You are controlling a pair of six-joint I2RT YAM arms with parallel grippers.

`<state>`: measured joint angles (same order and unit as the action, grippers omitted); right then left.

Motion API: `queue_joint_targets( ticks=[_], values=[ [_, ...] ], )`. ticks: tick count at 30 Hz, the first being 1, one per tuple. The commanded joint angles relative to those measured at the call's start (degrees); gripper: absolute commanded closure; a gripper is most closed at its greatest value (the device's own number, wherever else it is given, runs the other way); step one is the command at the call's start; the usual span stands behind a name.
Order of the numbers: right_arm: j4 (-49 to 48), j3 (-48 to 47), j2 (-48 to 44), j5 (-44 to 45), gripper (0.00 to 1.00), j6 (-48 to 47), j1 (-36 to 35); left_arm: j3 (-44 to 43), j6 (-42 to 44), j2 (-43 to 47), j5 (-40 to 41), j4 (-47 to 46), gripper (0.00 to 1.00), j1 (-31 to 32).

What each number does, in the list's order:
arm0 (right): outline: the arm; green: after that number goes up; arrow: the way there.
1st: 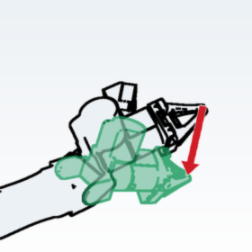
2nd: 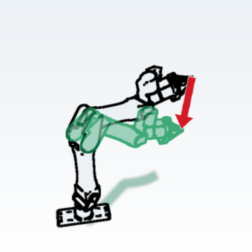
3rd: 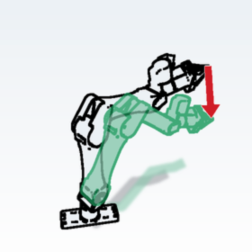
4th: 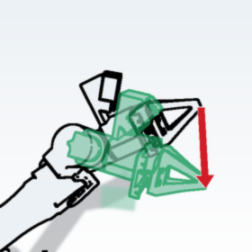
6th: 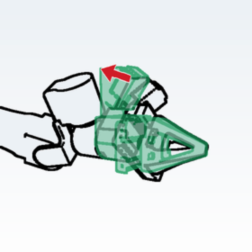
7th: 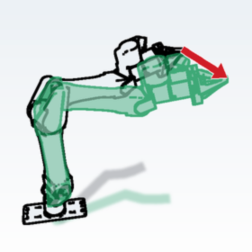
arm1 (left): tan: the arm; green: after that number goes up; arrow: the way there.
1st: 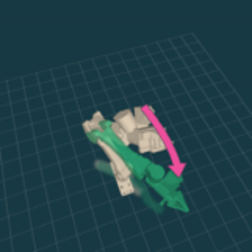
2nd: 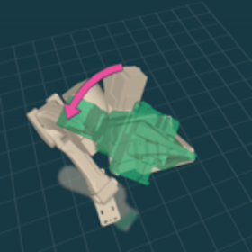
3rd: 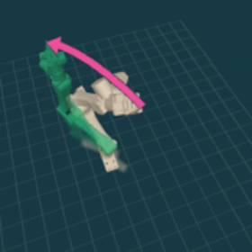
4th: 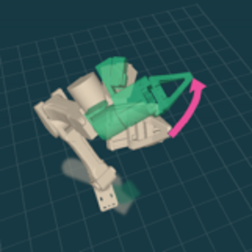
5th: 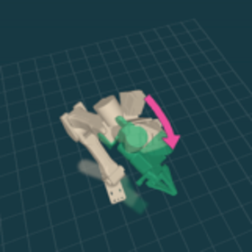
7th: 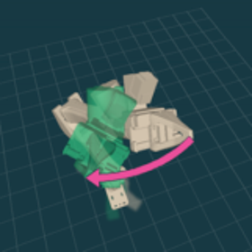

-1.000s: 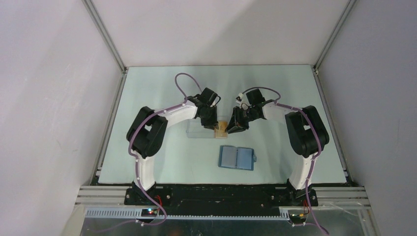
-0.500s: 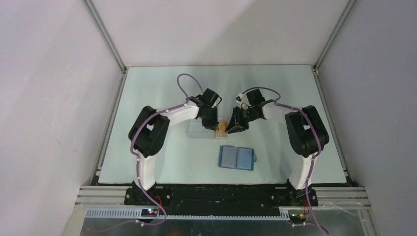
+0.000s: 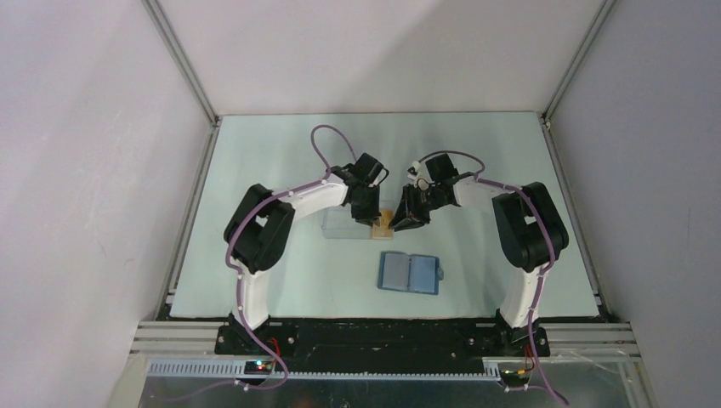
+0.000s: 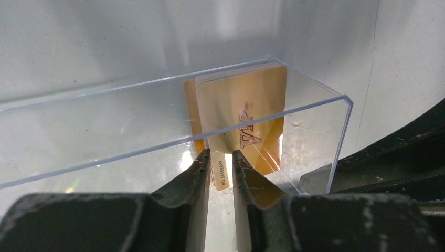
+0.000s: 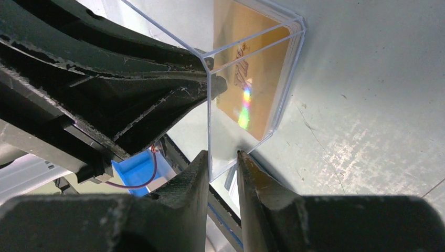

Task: Put the credit cards into the card holder
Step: Pick up the credit card from the storage box.

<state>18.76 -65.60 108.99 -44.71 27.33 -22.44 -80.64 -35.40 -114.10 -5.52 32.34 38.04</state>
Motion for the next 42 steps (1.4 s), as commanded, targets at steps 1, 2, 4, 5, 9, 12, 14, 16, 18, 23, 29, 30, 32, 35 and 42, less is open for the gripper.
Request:
queue_joint_targets(
  ticks=[1, 2, 4, 5, 9, 12, 14, 16, 18, 23, 29, 30, 32, 35, 42],
  values=[
    [0.7, -0.5, 1.8, 0.8, 0.72, -1.1, -1.3, -2.7, 1.8, 1.1, 1.6, 1.1, 0.74, 0.7],
    [0.7, -0.5, 1.9, 0.8, 0.71, -1.1, -1.4, -2.8, 1.9, 1.1, 1.6, 1.2, 0.74, 0.8],
    [0.8, -0.5, 1.9, 0.8, 0.71, -1.1, -1.4, -3.1, 2.0, 1.1, 2.0, 1.5, 0.74, 1.1],
    [0.8, -0.5, 1.9, 0.8, 0.72, -1.0, -1.5, -3.3, 2.1, 1.2, 2.1, 1.7, 0.74, 1.2],
    [0.7, -0.5, 2.0, 0.8, 0.72, -1.0, -1.6, -4.1, 2.5, 1.2, 2.7, 2.4, 0.74, 1.6],
    [0.7, -0.5, 2.1, 0.8, 0.71, -1.0, -1.6, -4.5, 2.7, 1.4, 3.0, 2.8, 0.74, 1.9],
    [0.8, -0.5, 2.1, 0.9, 0.72, -1.1, -1.6, -4.7, 2.7, 1.6, 3.2, 3.0, 0.74, 2.0],
    [0.8, -0.5, 2.1, 0.9, 0.71, -1.1, -1.6, -4.8, 2.5, 1.7, 2.9, 3.0, 0.74, 2.1],
    [0.9, -0.5, 2.1, 0.9, 0.71, -1.1, -1.6, -5.1, 2.4, 2.1, 2.3, 3.0, 0.75, 2.1],
    [0.8, -0.5, 2.1, 0.9, 0.72, -1.1, -1.6, -5.7, 1.9, 3.3, 0.8, 2.9, 0.76, 2.1],
    [0.9, -0.5, 2.0, 0.9, 0.71, -1.0, -1.7, -5.8, 1.4, 4.8, 0.4, 3.0, 0.80, 2.2],
    [0.8, -0.5, 2.0, 0.9, 0.72, -1.0, -1.7, -5.6, 1.3, 4.9, 0.2, 2.9, 0.80, 2.1],
    [0.9, -0.5, 1.9, 1.0, 0.72, -1.0, -1.7, -5.3, 1.2, 5.4, 0.2, 2.9, 0.80, 2.2],
    [0.8, -0.5, 2.0, 1.0, 0.72, -1.0, -1.8, -4.9, 0.9, 5.9, 0.3, 2.9, 0.80, 2.2],
    [0.6, -0.5, 2.4, 1.0, 0.72, -0.9, -1.9, -5.2, 0.4, 5.6, -1.1, 2.9, 0.79, 2.5]
  ],
)
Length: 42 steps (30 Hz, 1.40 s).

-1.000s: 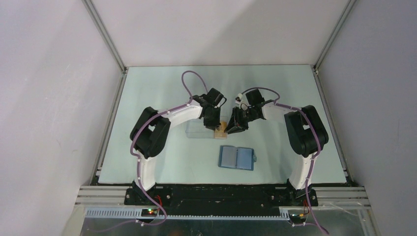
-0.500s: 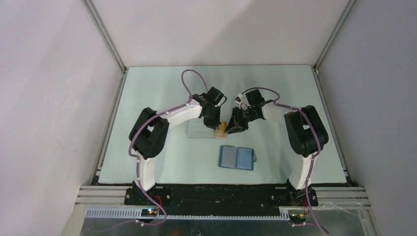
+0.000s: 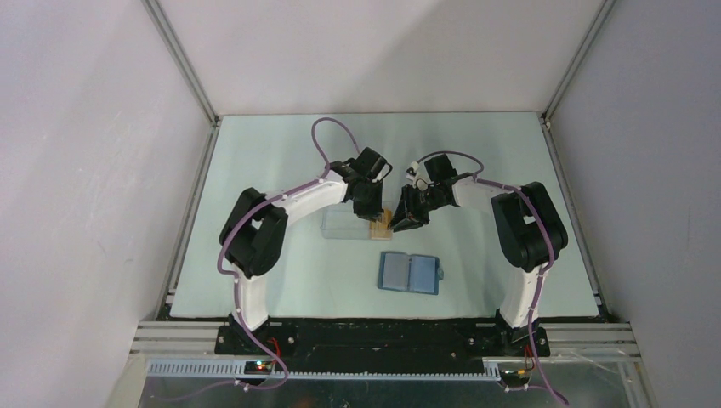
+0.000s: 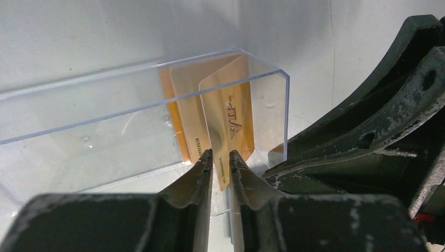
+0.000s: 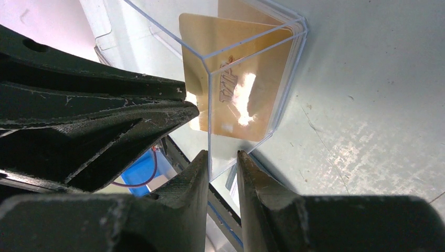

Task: Put the credit cards into the card holder
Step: Pick up the credit card from the storage box.

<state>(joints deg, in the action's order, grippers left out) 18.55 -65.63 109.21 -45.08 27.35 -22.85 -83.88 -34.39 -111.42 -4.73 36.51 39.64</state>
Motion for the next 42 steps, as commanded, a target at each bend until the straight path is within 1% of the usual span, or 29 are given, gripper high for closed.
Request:
queue_joint_targets(
  ticks=[1, 23, 31, 42],
  values=[
    [0.8, -0.5, 2.2, 1.4, 0.71, -0.9, -1.6, -2.1, -0.6, 2.9, -1.9, -1.3, 0.79, 0.9],
    [0.4, -0.4, 2.0, 1.2, 0.71, -0.8, -1.6, -1.5, -2.9, 4.3, -4.0, -3.0, 0.82, 0.7],
    [0.5, -0.5, 2.2, 1.1, 0.71, -0.8, -1.7, 0.2, -3.1, 2.3, -1.9, -3.3, 0.82, 0.4],
    [0.2, -0.5, 1.8, 0.5, 0.70, -0.9, -1.6, 0.0, -3.5, -0.9, -3.9, -3.7, 0.83, 0.0]
  ],
)
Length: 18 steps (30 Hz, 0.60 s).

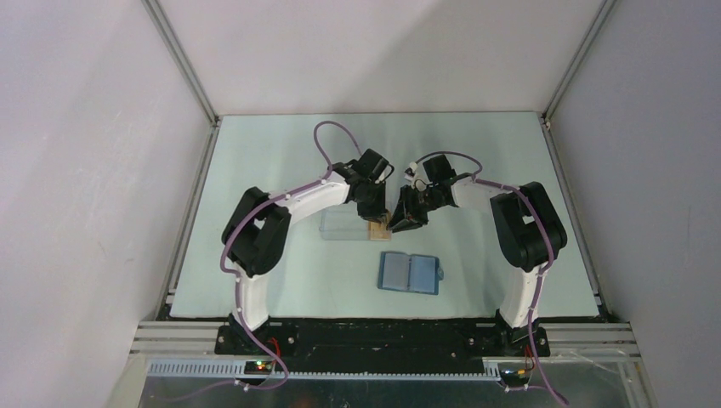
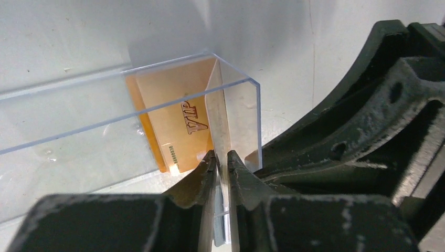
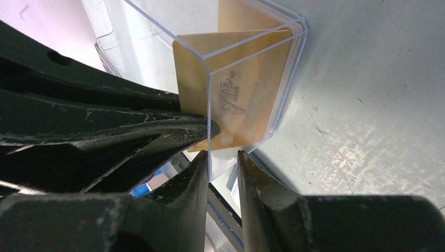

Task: Put the credit cards into the card holder
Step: Pick up the credit card from the storage box.

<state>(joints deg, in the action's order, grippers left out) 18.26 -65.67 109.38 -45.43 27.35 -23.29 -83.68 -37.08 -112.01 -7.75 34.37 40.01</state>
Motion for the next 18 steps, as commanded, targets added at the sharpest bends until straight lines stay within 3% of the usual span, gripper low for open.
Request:
queue_joint_targets(
  ticks=[1, 5, 10, 18],
  values=[
    [0.4, -0.4, 1.6, 0.7, 0.70, -0.9, -1.2, -0.2, -1.0, -0.4, -1.0, -1.7, 0.84, -0.4],
    [0.3, -0.4, 1.1, 0.5, 0.69, -0.9, -1.1, 0.2, -1.6, -0.1, -1.3, -2.6, 0.99, -0.9],
    [0.9, -0.5, -1.3, 0.1, 0.63, -1.2, -0.9, 1.5, -1.4, 3.5, 0.6, -2.7, 1.00, -1.0],
    [3.0, -0.5, -12.7, 1.3, 0.36, -0.9, 0.3, 7.0, -1.9, 17.7, 6.7, -2.8, 1.00, -1.1]
  ],
)
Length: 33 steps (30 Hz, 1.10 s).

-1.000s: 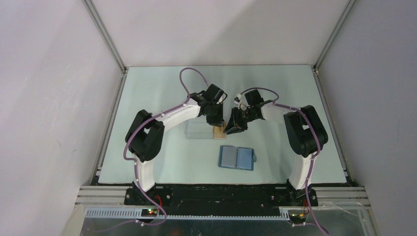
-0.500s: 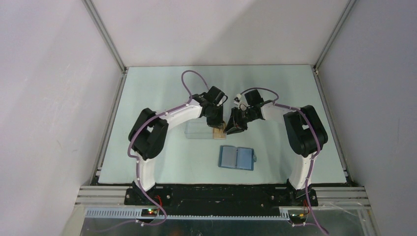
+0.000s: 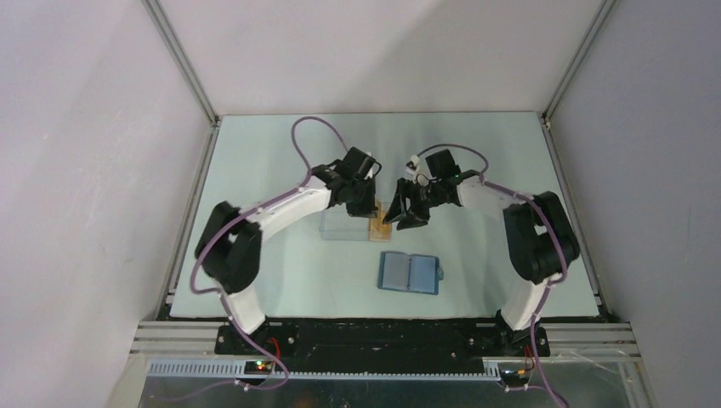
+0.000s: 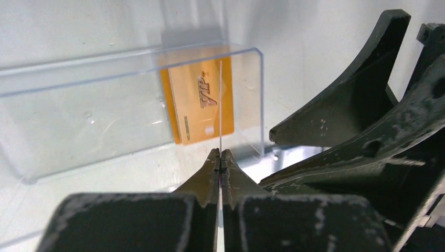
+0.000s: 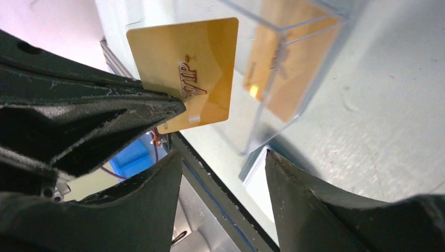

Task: Put the credit cards into the card holder
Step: Pick up the credit card from the storage box.

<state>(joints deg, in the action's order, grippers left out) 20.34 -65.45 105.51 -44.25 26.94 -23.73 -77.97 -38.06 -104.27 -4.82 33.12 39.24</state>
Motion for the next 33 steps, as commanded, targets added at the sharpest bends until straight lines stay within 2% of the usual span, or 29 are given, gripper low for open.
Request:
queue_joint_targets(
  ticks=[1, 6, 10, 12, 14, 16, 21, 27, 30, 33],
  values=[
    [1.5, -0.7, -11.1, 0.1, 0.35, -0.4, 1.1, 1.9, -1.1, 12.8, 4.0, -1.5, 1.00, -0.3],
    [2.5, 1.5, -20.2, -3.1, 0.29, 0.3, 2.9, 6.9, -3.6, 24.0, 1.7, -3.2, 1.00, -0.4],
    [-0.7, 6.9, -31.7, -8.8, 0.27, 3.6, 5.6, 14.3, -8.4, 32.6, -5.9, -11.7, 1.00, -0.3],
    [-4.9, 10.1, -36.4, -12.5, 0.27, 7.6, 7.0, 19.9, -13.0, 36.4, -13.2, -20.2, 1.00, -0.3],
    [-9.0, 13.2, -40.5, -16.3, 0.27, 11.4, 8.0, 27.2, -19.7, 39.4, -19.2, -38.8, 1.00, 0.0],
    [-13.3, 15.5, -43.6, -19.4, 0.28, 15.0, 8.3, 32.2, -25.7, 41.2, -21.9, -48.8, 1.00, 0.9],
    [-21.2, 19.0, -47.4, -24.1, 0.34, 22.4, 8.2, 34.5, -27.1, 42.9, -23.3, -53.9, 1.00, 4.6],
    [-21.1, 19.1, -48.2, -24.8, 0.46, 23.0, 7.4, 34.8, -29.4, 42.4, -22.8, -57.4, 1.00, 7.3],
    [-19.4, 19.3, -48.7, -24.2, 0.47, 22.4, 6.9, 34.7, -29.8, 42.7, -21.8, -58.2, 1.00, 8.1],
    [-23.7, 20.2, -49.8, -24.0, 0.52, 25.5, 6.2, 34.5, -30.0, 42.2, -21.6, -58.4, 1.00, 8.8]
  ],
)
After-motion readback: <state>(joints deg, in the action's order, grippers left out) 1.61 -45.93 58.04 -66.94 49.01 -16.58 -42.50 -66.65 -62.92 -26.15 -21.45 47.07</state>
